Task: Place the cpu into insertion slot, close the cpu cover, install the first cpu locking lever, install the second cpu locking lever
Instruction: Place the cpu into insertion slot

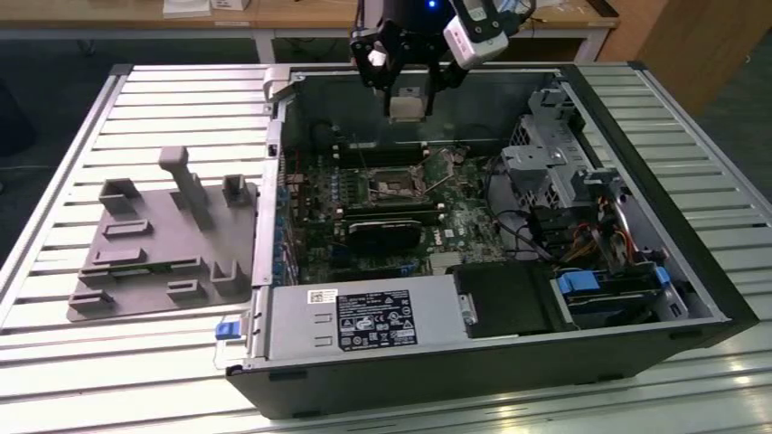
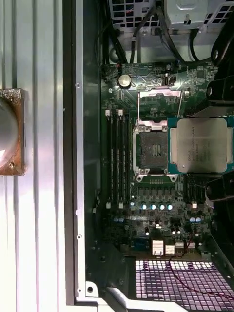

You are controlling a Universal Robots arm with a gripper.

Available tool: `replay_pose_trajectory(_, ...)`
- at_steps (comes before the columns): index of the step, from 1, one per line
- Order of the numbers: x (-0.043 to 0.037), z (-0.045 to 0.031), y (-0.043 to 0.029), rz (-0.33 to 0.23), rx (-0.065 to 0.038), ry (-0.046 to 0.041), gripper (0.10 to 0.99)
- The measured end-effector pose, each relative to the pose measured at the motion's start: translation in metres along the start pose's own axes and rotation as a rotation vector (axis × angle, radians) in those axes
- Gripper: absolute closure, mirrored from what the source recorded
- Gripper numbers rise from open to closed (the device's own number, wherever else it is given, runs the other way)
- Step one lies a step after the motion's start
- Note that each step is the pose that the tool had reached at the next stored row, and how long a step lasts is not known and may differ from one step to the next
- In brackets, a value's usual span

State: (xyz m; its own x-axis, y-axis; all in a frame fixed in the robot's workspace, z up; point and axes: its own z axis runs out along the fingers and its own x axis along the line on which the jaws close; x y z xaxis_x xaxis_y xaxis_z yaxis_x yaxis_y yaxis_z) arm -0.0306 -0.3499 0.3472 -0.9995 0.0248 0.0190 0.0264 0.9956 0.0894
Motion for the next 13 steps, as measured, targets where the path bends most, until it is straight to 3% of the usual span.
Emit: replay_pose_trajectory(13, -0.0002, 0.0113, -0.0010, 0.010, 0.000, -0.0009, 0.549)
